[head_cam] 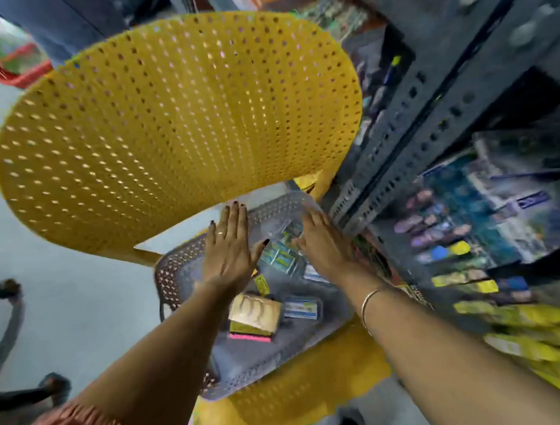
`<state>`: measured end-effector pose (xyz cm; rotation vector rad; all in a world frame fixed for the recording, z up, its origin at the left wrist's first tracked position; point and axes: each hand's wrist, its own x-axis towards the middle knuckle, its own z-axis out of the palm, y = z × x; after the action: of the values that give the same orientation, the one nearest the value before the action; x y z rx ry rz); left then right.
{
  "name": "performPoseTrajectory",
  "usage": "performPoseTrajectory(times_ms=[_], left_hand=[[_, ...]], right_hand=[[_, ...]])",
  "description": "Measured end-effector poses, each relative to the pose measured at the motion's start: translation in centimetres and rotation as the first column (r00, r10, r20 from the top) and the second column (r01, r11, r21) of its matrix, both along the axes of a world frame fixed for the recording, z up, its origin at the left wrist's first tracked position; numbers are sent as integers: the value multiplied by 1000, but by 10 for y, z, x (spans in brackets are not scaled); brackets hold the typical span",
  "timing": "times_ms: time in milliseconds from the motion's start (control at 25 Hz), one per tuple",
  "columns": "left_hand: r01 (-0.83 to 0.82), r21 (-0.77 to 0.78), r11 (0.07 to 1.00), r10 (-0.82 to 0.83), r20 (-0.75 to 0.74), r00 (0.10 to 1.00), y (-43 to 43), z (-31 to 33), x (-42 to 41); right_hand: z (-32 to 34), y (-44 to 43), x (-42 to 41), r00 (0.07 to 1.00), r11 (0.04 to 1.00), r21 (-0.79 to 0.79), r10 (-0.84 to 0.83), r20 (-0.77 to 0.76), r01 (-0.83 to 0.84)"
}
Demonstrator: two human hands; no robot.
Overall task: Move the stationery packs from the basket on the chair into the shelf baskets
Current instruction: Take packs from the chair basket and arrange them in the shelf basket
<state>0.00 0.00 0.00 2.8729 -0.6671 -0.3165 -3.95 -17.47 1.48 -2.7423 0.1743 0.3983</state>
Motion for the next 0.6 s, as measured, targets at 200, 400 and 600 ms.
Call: performPoseTrajectory(times_ms=[200, 400, 600], left_hand=[[-55, 39, 998, 53, 49, 997, 9, -51, 7], [-32, 53, 998, 30, 20, 999, 12, -57, 10], [-5, 45, 999, 6, -22, 1000, 12, -41, 9]], right_hand=[[-54, -3, 6, 996, 999, -28, -23, -90, 21], [-66, 2, 8, 989, 999, -36, -46, -140, 41], [-41, 1, 5, 997, 998, -38, -59, -54, 57]])
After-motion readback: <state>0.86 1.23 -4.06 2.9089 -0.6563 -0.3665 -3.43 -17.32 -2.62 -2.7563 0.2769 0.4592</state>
